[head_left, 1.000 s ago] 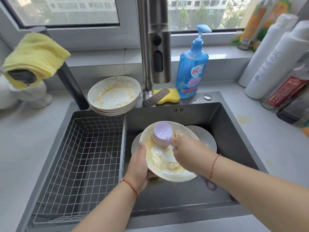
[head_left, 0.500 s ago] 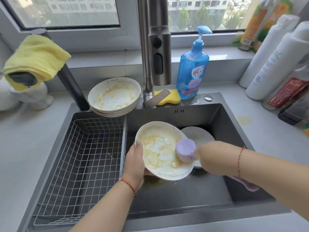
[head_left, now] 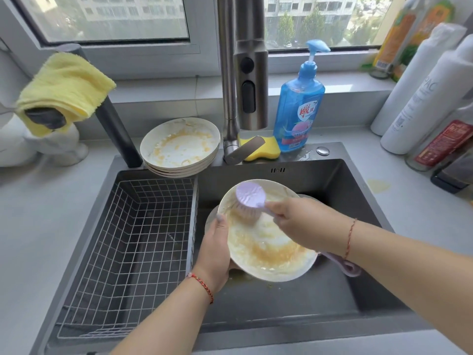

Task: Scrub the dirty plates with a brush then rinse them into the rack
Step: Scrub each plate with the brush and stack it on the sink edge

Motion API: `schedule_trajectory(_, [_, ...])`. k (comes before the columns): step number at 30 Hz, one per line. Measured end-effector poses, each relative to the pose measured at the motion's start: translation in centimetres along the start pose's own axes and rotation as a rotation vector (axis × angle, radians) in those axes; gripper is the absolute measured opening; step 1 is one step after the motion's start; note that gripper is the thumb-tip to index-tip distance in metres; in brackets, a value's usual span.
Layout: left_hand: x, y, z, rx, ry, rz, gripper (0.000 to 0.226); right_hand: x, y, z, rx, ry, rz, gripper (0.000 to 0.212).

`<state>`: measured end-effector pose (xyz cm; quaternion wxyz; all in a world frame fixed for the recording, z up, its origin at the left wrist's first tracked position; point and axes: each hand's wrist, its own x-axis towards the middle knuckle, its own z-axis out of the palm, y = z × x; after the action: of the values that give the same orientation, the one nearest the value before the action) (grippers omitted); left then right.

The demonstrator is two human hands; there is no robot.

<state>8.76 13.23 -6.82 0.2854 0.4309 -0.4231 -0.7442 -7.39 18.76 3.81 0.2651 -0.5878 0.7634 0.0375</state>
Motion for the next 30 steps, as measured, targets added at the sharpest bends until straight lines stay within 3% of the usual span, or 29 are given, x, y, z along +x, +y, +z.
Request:
schedule_trajectory(2, [0.0, 0.2, -0.2, 0.013, 0.017, 0.029, 0.063, -0.2, 0.5, -0.1, -0.267, 0.073, 0.051, 0.051])
schedule_trajectory(3, [-0.1, 0.4, -0.3, 0.023, 0.032, 0.039, 0.064, -0.5, 0.6, -0.2, -0.407, 0.028, 0.052, 0.05])
schedule_trajectory(5, [0.0, 0.6, -0.6, 0.036, 0.073, 0.048, 0.064, -1.1, 1.0, -0.2, -0.655, -0.179, 0.025, 0.048])
schedule_trajectory(7, [0.3, 0.7, -1.0, 0.034, 0.111, 0.057, 0.059, -1.6, 1.2, 0.1, -0.705, -0.333, -0.006, 0.046])
schedule_trajectory(11, [0.9, 0.8, -1.3, 0.072, 0.146, 0.115, 0.037, -2.9, 0.8, 0.3, -0.203, -0.378, 0.001, 0.037])
schedule_trajectory(13, [0.8, 1.0, -1.1, 0.103, 0.137, 0.142, 0.031, -4.0, 0.5, -0.5, 0.17, -0.429, 0.007, 0.041])
schedule_trajectory(15, [0.4, 1.3, -1.0, 0.134, 0.145, 0.157, 0.03, -4.6, 0.3, -1.2, 0.33, -0.453, 0.03, 0.045])
schedule_trajectory(17, [0.4, 1.2, -1.2, 0.141, 0.138, 0.155, 0.03, -4.3, 0.6, -0.9, 0.16, -0.437, 0.003, 0.044])
schedule_trajectory(21, [0.2, 1.2, -1.3, 0.177, 0.122, 0.173, 0.03, -2.9, 1.1, 0.4, -0.48, -0.448, 0.022, 0.033])
schedule_trajectory(24, [0.0, 1.0, -1.0, 0.204, 0.108, 0.146, 0.03, -2.0, 1.9, 1.5, -0.63, -0.285, 0.085, 0.043])
schedule_trajectory(27, [0.0, 1.0, -0.6, 0.118, 0.112, 0.071, 0.036, -1.5, 3.1, 1.6, -0.583, 0.079, 0.154, 0.064])
schedule_trajectory(28, [-0.1, 1.1, -0.6, 0.074, 0.116, 0.045, 0.039, -1.1, 3.5, 1.7, -0.524, 0.166, 0.176, 0.065])
schedule_trajectory(30, [-0.3, 1.4, -0.6, 0.001, 0.123, 0.0, 0.043, -0.7, 5.1, 1.3, -0.24, 0.289, 0.243, 0.042])
